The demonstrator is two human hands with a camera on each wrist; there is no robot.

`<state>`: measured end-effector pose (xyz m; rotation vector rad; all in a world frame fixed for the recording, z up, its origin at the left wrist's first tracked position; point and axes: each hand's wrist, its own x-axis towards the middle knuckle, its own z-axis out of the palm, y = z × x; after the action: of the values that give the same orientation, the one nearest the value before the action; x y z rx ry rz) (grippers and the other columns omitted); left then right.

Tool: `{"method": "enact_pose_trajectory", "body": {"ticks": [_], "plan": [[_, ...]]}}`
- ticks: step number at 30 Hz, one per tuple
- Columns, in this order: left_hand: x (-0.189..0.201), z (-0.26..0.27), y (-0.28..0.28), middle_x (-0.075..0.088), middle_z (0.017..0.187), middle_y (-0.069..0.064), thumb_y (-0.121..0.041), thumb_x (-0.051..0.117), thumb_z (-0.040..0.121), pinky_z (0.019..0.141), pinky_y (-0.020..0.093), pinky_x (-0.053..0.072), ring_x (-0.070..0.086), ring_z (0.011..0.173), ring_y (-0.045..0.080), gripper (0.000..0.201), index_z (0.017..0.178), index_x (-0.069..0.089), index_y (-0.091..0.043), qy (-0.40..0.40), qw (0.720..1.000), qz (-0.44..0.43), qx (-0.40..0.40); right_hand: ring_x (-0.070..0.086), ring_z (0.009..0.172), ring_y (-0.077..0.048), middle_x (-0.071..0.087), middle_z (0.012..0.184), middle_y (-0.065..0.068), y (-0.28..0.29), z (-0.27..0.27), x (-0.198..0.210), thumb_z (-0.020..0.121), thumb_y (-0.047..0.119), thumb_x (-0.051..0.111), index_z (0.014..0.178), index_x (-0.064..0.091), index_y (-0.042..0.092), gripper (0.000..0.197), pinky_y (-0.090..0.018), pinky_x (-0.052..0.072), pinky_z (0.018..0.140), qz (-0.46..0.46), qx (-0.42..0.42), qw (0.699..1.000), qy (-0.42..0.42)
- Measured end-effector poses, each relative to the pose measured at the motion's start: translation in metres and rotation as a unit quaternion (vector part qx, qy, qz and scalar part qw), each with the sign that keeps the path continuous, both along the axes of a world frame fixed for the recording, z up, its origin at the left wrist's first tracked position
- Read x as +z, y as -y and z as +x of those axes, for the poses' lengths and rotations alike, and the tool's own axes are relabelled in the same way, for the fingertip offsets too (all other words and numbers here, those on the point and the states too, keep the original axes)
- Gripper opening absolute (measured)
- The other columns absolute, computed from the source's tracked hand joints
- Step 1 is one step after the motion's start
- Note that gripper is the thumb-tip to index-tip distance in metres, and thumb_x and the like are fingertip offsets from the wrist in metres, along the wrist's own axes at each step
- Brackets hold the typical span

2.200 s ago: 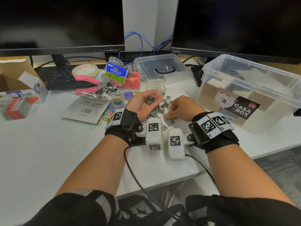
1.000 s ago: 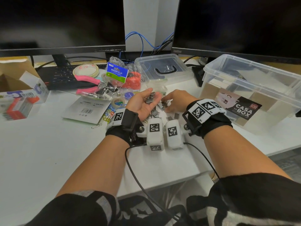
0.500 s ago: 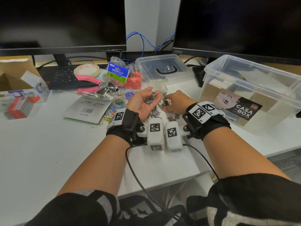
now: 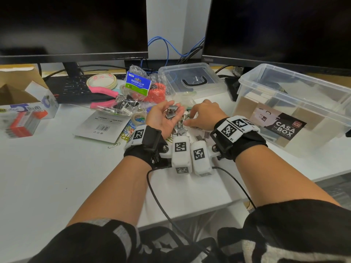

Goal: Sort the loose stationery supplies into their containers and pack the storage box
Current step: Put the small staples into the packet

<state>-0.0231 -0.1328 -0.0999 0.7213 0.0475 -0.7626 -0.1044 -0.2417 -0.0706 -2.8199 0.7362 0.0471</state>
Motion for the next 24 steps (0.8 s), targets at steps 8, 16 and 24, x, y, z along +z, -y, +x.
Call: {"method": "enact_pose_trajectory", "body": {"ticks": [8, 16, 24], "plan": [[-0.001, 0.002, -0.001, 0.058, 0.086, 0.019, -0.008, 0.045, 0.097, 0.077, 0.038, 0.058, 0.062, 0.075, 0.028, 0.016, 0.084, 0.052, -0.001, -0.002, 1.000, -0.006, 0.006, 0.039, 0.117, -0.032, 0.049, 0.120, -0.011, 0.002, 0.000, 0.002, 0.089, 0.031, 0.060, 0.106, 0.067, 0.019, 0.022, -0.033, 0.036, 0.093, -0.018, 0.002, 1.000, -0.004], [-0.004, 0.005, 0.000, 0.055, 0.095, 0.017, -0.006, 0.046, 0.095, 0.078, 0.037, 0.056, 0.058, 0.085, 0.027, 0.013, 0.085, 0.053, -0.002, 0.014, 1.000, 0.006, 0.020, 0.056, 0.094, -0.020, 0.063, 0.112, -0.009, 0.008, -0.009, 0.017, 0.090, 0.018, 0.059, 0.107, 0.065, 0.009, 0.019, -0.023, 0.041, 0.073, 0.036, 0.018, 0.996, 0.077], [0.001, -0.003, 0.003, 0.054, 0.111, 0.017, -0.015, 0.044, 0.099, 0.083, 0.044, 0.049, 0.057, 0.102, 0.031, 0.017, 0.104, 0.050, 0.000, 0.013, 0.999, 0.005, -0.047, 0.053, 0.084, -0.017, 0.058, 0.094, -0.004, -0.003, -0.008, 0.031, 0.092, 0.020, 0.058, 0.113, 0.064, 0.011, 0.023, -0.019, 0.032, 0.070, 0.005, 0.089, 0.988, 0.122]]}}
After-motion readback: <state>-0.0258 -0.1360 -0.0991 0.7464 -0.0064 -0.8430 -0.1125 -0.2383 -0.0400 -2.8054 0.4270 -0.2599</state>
